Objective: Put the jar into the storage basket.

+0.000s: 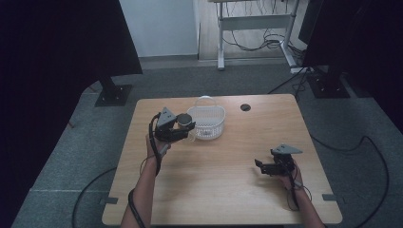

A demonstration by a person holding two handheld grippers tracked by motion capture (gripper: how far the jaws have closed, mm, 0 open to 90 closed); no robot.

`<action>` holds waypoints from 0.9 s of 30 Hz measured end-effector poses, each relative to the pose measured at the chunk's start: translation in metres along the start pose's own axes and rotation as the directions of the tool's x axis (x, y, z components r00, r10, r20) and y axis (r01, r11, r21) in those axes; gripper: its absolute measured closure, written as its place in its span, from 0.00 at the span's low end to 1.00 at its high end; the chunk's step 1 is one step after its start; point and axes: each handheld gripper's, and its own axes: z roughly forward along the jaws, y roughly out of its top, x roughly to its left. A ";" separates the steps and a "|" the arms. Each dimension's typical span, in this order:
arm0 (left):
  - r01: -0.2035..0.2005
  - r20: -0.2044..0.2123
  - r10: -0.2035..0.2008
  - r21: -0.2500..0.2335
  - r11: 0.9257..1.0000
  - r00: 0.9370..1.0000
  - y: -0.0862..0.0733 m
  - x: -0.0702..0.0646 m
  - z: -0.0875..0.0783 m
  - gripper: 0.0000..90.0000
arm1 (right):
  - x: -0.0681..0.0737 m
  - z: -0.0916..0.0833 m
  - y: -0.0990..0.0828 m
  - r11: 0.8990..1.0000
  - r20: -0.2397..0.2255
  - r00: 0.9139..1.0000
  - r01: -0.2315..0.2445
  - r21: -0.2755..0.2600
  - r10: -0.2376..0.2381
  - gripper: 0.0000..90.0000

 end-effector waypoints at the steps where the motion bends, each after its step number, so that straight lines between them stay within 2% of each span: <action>1: -0.003 0.001 0.003 0.000 1.000 1.000 0.001 0.000 0.001 0.44 | 0.000 0.000 0.000 1.000 0.000 1.000 0.000 0.000 0.000 0.13; 14: -0.037 0.009 0.037 0.001 0.999 0.999 0.023 -0.003 0.016 0.44 | 0.000 0.000 0.000 1.000 -0.002 1.000 0.003 0.002 -0.003 0.13; 21: -0.038 0.010 0.038 0.000 0.999 0.999 0.030 -0.003 0.023 0.44 | 0.001 0.000 0.000 1.000 -0.004 1.000 0.009 0.004 -0.009 0.13; 27: -0.055 0.018 0.055 0.008 0.998 0.998 0.036 -0.003 0.032 0.44 | 0.001 0.001 0.000 1.000 -0.006 1.000 0.013 0.006 -0.013 0.13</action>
